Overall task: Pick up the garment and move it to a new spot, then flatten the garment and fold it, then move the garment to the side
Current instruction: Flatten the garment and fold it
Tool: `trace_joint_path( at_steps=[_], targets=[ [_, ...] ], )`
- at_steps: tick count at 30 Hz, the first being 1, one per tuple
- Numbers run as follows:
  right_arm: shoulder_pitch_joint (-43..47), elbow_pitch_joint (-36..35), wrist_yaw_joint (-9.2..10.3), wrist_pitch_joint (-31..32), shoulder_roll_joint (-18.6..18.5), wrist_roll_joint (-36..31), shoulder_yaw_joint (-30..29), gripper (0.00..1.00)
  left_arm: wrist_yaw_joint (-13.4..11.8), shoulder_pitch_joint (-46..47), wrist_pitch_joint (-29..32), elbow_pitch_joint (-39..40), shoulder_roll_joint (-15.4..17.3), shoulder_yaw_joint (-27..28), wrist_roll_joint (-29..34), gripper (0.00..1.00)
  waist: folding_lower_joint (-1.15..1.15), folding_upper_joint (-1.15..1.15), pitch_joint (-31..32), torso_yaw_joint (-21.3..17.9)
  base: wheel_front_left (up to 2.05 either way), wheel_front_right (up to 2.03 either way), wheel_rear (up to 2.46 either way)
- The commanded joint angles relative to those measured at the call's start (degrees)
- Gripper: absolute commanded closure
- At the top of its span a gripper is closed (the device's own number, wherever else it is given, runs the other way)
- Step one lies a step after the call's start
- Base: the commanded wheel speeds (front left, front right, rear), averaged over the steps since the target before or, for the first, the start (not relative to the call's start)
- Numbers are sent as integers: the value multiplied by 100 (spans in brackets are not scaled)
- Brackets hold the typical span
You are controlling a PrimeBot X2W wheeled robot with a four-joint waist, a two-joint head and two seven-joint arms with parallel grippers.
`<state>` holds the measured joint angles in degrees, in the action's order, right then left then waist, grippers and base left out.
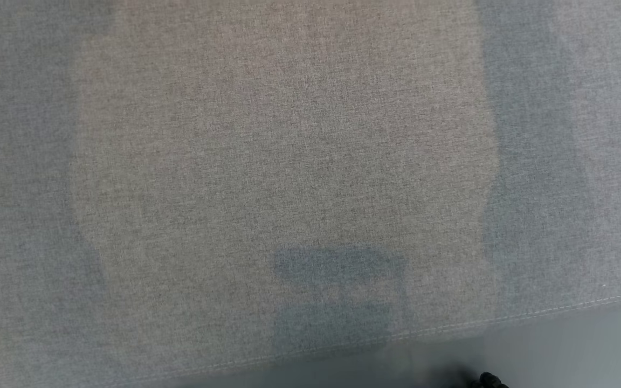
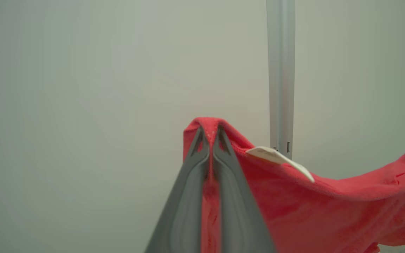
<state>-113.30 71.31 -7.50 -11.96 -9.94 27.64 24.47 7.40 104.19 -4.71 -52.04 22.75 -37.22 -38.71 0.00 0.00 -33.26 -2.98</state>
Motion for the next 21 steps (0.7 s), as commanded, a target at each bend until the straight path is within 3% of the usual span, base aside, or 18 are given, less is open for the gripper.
trace_joint_path(
  at_steps=[1, 11, 16, 21],
  targets=[
    [-51, 9, 2, -70, -34, 35, -9, 100, 6, -81, -53, 7, 32, -41, -73, 100, 0, 0, -125, -1, 0, 0, 0],
    [819, -883, 1, -143, -170, 831, 400, 100, 6, -897, -678, 498, 329, -313, -719, 100, 0, 0, -142, -105, 0, 0, 0],
    [1861, -1666, 2, -146, -318, 1501, 874, 100, 5, -1792, -935, 857, 668, -320, -941, 100, 0, 0, 218, -242, 0, 0, 0],
    [3102, -2402, 2, -207, -592, 2100, 1338, 100, -73, -3108, -1042, 1334, 744, -151, -1100, 100, 0, 0, 838, -265, 0, 0, 0]
  ],
)
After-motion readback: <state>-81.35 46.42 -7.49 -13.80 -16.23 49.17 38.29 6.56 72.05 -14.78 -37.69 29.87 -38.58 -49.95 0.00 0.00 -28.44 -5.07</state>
